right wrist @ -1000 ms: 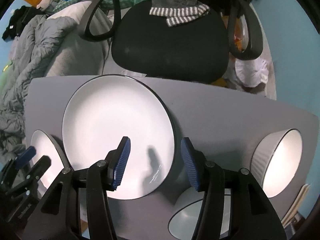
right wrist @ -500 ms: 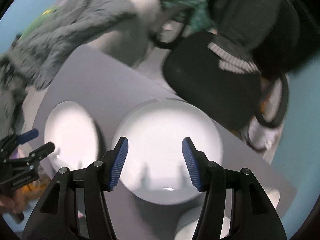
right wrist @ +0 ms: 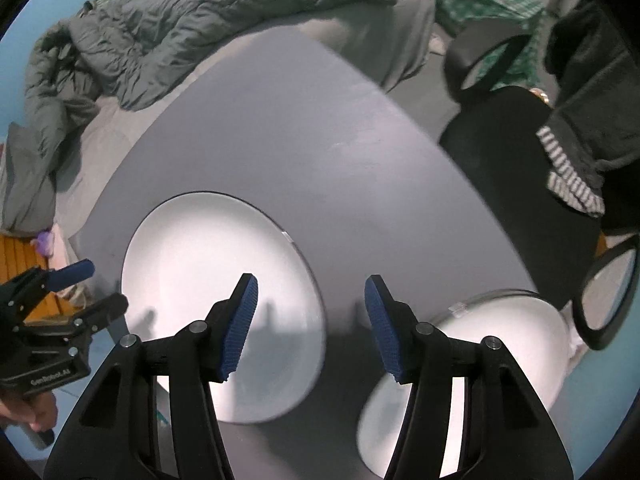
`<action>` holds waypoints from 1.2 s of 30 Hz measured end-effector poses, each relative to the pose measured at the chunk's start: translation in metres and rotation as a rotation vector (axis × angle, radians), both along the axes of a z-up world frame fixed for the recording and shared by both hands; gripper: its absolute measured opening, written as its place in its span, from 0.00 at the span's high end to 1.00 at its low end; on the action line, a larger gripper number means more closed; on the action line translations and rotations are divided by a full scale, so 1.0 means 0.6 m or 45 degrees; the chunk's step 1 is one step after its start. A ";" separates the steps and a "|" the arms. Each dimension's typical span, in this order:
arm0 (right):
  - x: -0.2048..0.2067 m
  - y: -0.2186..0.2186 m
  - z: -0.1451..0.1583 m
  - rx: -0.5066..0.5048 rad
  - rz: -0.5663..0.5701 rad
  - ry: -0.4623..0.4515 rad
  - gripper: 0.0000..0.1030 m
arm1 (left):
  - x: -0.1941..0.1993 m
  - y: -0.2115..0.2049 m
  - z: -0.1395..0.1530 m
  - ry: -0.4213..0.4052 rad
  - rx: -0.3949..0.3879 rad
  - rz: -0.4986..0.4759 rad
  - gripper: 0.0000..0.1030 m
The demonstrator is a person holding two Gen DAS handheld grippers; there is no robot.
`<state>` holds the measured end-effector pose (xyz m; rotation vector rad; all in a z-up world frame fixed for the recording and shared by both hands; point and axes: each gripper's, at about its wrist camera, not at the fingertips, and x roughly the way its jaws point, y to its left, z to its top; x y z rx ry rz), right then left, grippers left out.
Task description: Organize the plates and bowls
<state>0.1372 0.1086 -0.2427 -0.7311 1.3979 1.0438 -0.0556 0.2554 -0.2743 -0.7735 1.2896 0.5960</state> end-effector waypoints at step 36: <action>-0.061 -0.125 -0.065 0.029 -0.433 0.351 0.90 | 0.031 0.027 -0.044 -0.084 -0.106 -0.340 0.68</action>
